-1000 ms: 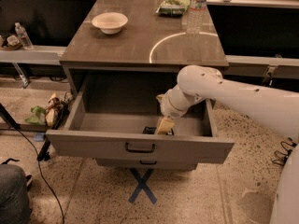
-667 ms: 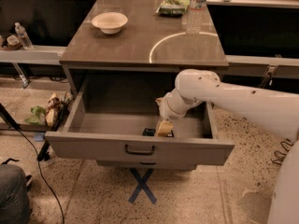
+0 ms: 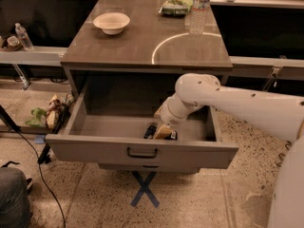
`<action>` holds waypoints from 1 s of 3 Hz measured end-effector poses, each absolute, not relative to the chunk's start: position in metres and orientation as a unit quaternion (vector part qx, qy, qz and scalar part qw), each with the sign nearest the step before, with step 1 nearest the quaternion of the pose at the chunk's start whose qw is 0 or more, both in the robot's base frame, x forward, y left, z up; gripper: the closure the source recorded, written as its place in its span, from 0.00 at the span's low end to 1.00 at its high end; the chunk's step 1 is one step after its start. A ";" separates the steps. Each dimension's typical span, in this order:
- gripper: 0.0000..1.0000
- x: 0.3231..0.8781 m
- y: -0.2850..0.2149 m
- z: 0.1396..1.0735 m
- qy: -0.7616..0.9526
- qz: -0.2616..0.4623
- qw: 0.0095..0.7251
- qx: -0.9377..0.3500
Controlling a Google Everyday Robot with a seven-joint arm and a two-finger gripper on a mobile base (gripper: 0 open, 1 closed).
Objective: Pick rxbar blueberry from top drawer and place on counter
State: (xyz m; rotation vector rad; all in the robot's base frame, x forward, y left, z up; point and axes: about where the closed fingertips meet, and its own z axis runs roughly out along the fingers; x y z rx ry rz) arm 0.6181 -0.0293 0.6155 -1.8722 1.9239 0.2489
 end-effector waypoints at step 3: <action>0.83 0.615 -0.027 0.610 0.697 0.104 0.213 -0.677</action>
Offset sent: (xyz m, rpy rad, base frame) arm -0.0031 0.0009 -0.0028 0.0041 0.0166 0.0007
